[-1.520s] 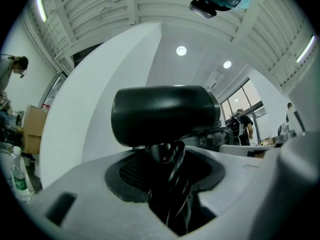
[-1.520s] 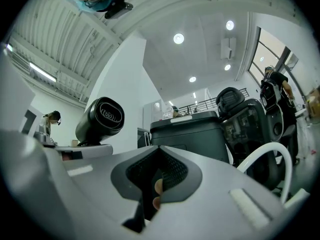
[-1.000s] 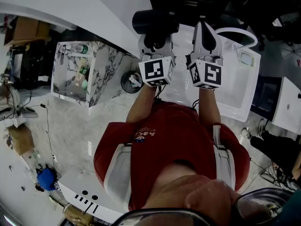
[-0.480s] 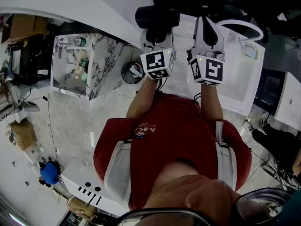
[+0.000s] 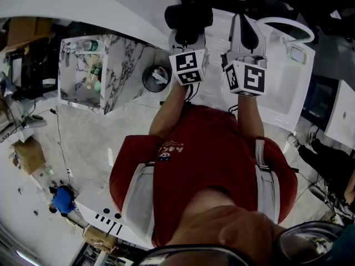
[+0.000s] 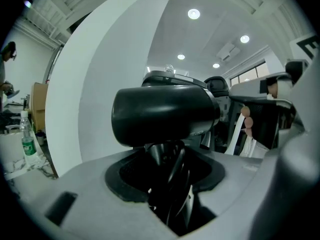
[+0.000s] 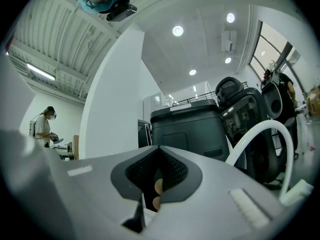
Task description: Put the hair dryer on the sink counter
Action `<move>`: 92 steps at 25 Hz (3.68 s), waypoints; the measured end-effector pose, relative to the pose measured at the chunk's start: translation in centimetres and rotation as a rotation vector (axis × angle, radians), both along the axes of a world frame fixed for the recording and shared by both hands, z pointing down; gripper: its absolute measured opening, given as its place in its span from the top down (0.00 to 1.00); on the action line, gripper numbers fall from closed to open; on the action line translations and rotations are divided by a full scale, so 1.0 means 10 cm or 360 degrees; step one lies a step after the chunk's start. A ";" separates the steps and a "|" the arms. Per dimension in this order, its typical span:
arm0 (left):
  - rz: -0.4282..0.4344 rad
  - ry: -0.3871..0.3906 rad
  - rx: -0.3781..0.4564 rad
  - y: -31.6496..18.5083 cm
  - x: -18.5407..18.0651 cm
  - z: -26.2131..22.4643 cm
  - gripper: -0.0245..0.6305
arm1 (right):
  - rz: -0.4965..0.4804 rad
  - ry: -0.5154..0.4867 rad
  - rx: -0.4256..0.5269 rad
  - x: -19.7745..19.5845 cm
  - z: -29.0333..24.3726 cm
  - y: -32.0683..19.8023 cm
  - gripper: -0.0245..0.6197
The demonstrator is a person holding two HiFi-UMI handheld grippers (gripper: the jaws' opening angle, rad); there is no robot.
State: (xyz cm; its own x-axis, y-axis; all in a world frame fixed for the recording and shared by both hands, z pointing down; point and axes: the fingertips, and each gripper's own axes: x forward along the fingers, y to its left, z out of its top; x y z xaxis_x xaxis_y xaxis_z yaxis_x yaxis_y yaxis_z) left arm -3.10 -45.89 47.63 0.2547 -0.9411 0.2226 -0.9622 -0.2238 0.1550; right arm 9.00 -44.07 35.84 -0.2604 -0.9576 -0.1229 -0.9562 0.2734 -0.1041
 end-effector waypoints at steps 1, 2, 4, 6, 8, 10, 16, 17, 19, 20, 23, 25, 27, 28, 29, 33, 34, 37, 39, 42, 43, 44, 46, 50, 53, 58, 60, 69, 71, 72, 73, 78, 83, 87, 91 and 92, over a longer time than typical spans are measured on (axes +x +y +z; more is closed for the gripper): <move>0.0001 -0.0004 -0.0018 -0.01 0.01 0.05 0.66 | 0.0000 -0.0001 -0.0004 0.01 0.01 -0.01 0.96; 0.0001 -0.0007 -0.0037 -0.02 0.02 0.09 0.66 | 0.0001 -0.0005 -0.0007 0.01 0.01 -0.02 0.96; 0.0003 -0.0016 -0.0076 -0.03 0.03 0.19 0.66 | 0.0004 -0.0010 -0.0009 0.02 0.01 -0.03 0.96; 0.0006 -0.0023 -0.0114 -0.04 0.05 0.29 0.66 | 0.0008 -0.0024 -0.0014 0.02 0.02 -0.05 0.96; 0.0013 -0.0022 -0.0143 -0.04 0.07 0.36 0.66 | 0.0009 -0.0034 -0.0023 0.02 0.03 -0.07 0.96; 0.0022 -0.0028 -0.0172 -0.04 0.10 0.44 0.66 | 0.0003 -0.0026 -0.0029 0.02 0.05 -0.09 0.96; 0.0056 -0.0056 -0.0316 0.04 0.16 0.79 0.66 | 0.0001 -0.0042 -0.0036 0.01 0.08 -0.12 0.96; 0.0063 -0.0056 -0.0340 0.05 0.17 0.85 0.66 | 0.0001 -0.0042 -0.0037 0.01 0.08 -0.12 0.96; 0.0074 -0.0060 -0.0382 0.08 0.20 0.95 0.66 | 0.0004 -0.0053 -0.0041 0.00 0.08 -0.12 0.96; 0.0079 -0.0066 -0.0405 0.09 0.21 1.01 0.66 | 0.0005 -0.0059 -0.0044 0.00 0.09 -0.13 0.96; 0.0097 -0.0094 -0.0476 0.14 0.24 1.18 0.66 | 0.0007 -0.0075 -0.0051 0.01 0.12 -0.13 0.96; 0.0108 -0.0127 -0.0518 0.17 0.26 1.28 0.66 | 0.0007 -0.0069 -0.0052 0.02 0.12 -0.12 0.96; 0.0117 -0.0140 -0.0571 0.20 0.29 1.38 0.66 | 0.0006 -0.0064 -0.0050 0.03 0.12 -0.12 0.96; 0.0124 -0.0128 -0.0600 0.22 0.30 1.42 0.66 | 0.0005 -0.0060 -0.0050 0.03 0.12 -0.12 0.96; 0.0135 -0.0108 -0.0630 0.23 0.32 1.47 0.66 | 0.0004 -0.0055 -0.0050 0.04 0.13 -0.12 0.96; 0.0182 -0.0091 -0.0756 0.30 0.38 1.68 0.66 | 0.0010 -0.0056 -0.0047 0.04 0.13 -0.10 0.96; 0.0185 -0.0096 -0.0789 0.32 0.38 1.73 0.66 | 0.0012 -0.0053 -0.0049 0.04 0.13 -0.10 0.96; 0.0204 -0.0125 -0.0874 0.36 0.42 1.91 0.66 | 0.0021 -0.0065 -0.0053 0.06 0.13 -0.10 0.96; 0.0236 -0.0171 -0.0914 0.36 0.45 2.02 0.66 | 0.0023 -0.0058 -0.0056 0.08 0.15 -0.09 0.96; 0.0284 -0.0225 -0.0993 0.40 0.49 2.15 0.66 | 0.0029 -0.0069 -0.0057 0.08 0.15 -0.09 0.96; 0.0293 -0.0238 -0.1020 0.41 0.49 2.18 0.66 | 0.0028 -0.0059 -0.0059 0.08 0.16 -0.09 0.96; 0.0300 -0.0248 -0.1044 0.42 0.50 2.21 0.66 | 0.0027 -0.0043 -0.0061 0.10 0.17 -0.09 0.96; 0.0312 -0.0264 -0.1087 0.43 0.51 2.27 0.66 | 0.0033 -0.0031 -0.0062 0.13 0.17 -0.09 0.96; 0.0360 -0.0296 -0.1200 0.49 0.54 2.39 0.65 | 0.0041 -0.0036 -0.0060 0.15 0.18 -0.08 0.96; 0.0365 -0.0308 -0.1253 0.51 0.54 2.47 0.65 | 0.0038 -0.0035 -0.0066 0.15 0.20 -0.08 0.96; 0.0377 -0.0335 -0.1332 0.51 0.54 2.57 0.65 | 0.0049 -0.0039 -0.0069 0.17 0.21 -0.09 0.96; 0.0391 -0.0348 -0.1362 0.52 0.54 2.61 0.65 | 0.0055 -0.0038 -0.0070 0.19 0.21 -0.09 0.96; 0.0450 -0.0401 -0.1492 0.64 0.55 2.80 0.65 | 0.0039 -0.0038 -0.0073 0.14 0.22 -0.09 0.96; 0.0456 -0.0410 -0.1496 0.65 0.57 2.81 0.65 | 0.0039 -0.0038 -0.0073 0.15 0.21 -0.08 0.96; 0.0458 -0.0414 -0.1498 0.64 0.57 2.81 0.65 | 0.0040 -0.0038 -0.0072 0.16 0.21 -0.08 0.96; 0.0459 -0.0421 -0.1500 0.64 0.57 2.81 0.65 | 0.0041 -0.0038 -0.0072 0.16 0.21 -0.08 0.96; 0.0436 -0.0464 -0.1486 0.64 0.56 2.84 0.65 | 0.0041 -0.0035 -0.0072 0.14 0.21 -0.07 0.96; 0.0411 -0.0479 -0.1476 0.64 0.58 2.84 0.65 | 0.0051 -0.0042 -0.0072 0.18 0.21 -0.05 0.96; 0.0404 -0.0485 -0.1469 0.63 0.57 2.84 0.65 | 0.0058 -0.0057 -0.0070 0.18 0.20 -0.03 0.96; 0.0404 -0.0460 -0.1464 0.63 0.58 2.82 0.64 | 0.0054 -0.0045 -0.0073 0.18 0.20 0.00 0.96; 0.0404 -0.0452 -0.1467 0.64 0.58 2.82 0.64 | 0.0054 -0.0046 -0.0071 0.18 0.19 0.01 0.96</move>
State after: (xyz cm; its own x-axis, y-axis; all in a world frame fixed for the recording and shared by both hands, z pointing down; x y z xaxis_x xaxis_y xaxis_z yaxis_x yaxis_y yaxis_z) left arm 2.70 -39.52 75.83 0.2484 -0.2948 0.9227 -0.9309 -0.3361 0.1432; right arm 10.84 -43.94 37.75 -0.2249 -0.9705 -0.0871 -0.9613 0.2356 -0.1428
